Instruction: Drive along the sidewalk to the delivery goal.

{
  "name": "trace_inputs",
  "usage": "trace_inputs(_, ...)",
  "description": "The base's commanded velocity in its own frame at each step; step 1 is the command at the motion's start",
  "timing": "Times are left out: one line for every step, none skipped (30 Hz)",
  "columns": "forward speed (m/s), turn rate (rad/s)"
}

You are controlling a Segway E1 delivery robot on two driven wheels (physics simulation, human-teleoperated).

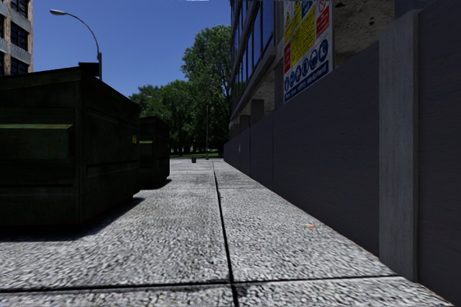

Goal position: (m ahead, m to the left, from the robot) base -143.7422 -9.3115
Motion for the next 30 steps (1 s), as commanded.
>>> trace_inputs(0.00, 1.20)
trace_inputs(0.00, 1.20)
trace_inputs(0.00, 1.20)
trace_inputs(0.00, 1.20)
trace_inputs(0.00, 1.20)
trace_inputs(0.00, 1.20)
trace_inputs(0.00, 1.20)
trace_inputs(0.00, 1.20)
trace_inputs(0.00, 1.20)
trace_inputs(0.00, 1.20)
trace_inputs(0.00, 1.20)
trace_inputs(0.00, 1.20)
trace_inputs(0.00, 1.20)
trace_inputs(0.00, 1.20)
trace_inputs(0.00, 1.20)
trace_inputs(0.00, 1.20)
trace_inputs(0.00, 1.20)
trace_inputs(0.00, 1.20)
trace_inputs(0.00, 1.20)
trace_inputs(0.00, 1.20)
trace_inputs(0.00, 1.20)
trace_inputs(0.00, 1.20)
trace_inputs(0.00, 1.20)
trace_inputs(0.00, 1.20)
trace_inputs(0.00, 1.20)
trace_inputs(0.00, 1.20)
trace_inputs(0.00, 1.20)
trace_inputs(0.00, 1.20)
trace_inputs(0.00, 1.20)
trace_inputs(0.00, 1.20)
